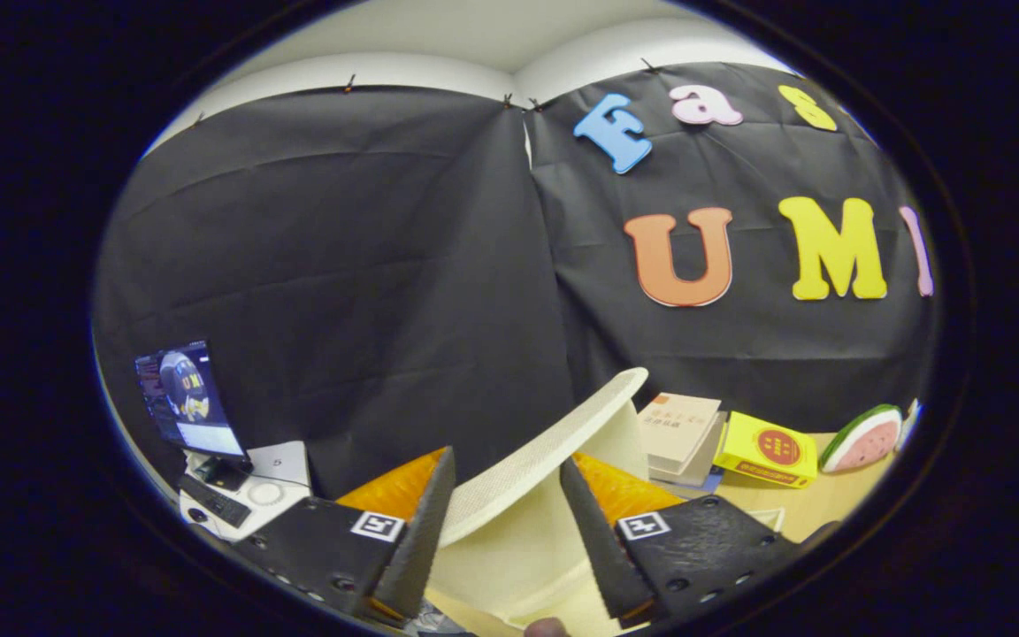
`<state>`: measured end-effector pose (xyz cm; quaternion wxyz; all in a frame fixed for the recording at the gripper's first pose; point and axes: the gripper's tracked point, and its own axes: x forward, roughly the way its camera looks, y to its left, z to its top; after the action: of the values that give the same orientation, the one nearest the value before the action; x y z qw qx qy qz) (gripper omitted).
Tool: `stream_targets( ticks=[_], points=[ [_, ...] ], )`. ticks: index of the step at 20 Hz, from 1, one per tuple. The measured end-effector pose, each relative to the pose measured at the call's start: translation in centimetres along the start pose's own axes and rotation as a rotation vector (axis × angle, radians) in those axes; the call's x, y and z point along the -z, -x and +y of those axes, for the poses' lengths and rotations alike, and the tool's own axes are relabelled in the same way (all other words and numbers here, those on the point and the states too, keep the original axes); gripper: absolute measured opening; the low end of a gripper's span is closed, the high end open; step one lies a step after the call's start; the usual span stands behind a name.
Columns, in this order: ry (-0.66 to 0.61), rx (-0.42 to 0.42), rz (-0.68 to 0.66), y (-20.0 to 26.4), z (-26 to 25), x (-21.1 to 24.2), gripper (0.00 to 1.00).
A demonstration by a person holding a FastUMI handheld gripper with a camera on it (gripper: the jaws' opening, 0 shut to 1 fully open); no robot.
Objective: Open the storage box then place both shoes into the box .Put the left shoe in first, then the right shoe, with the right side of both shoes facing outward in a uniform manner.
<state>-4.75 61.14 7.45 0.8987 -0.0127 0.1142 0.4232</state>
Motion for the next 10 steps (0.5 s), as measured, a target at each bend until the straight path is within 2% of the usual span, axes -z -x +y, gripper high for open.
stream_targets(
  ticks=[2, 3, 7, 10],
  points=[
    [0.05, 0.0, -0.042, -0.2, 1.1, -0.4, 0.92],
    [0.075, -0.005, -0.066, -0.3, 1.7, -0.7, 0.95],
    [0.151, -0.016, -0.114, 0.0, 3.1, -1.2, 0.97],
    [0.125, -0.012, -0.106, 0.7, 2.8, -0.4, 0.95]
  ],
)
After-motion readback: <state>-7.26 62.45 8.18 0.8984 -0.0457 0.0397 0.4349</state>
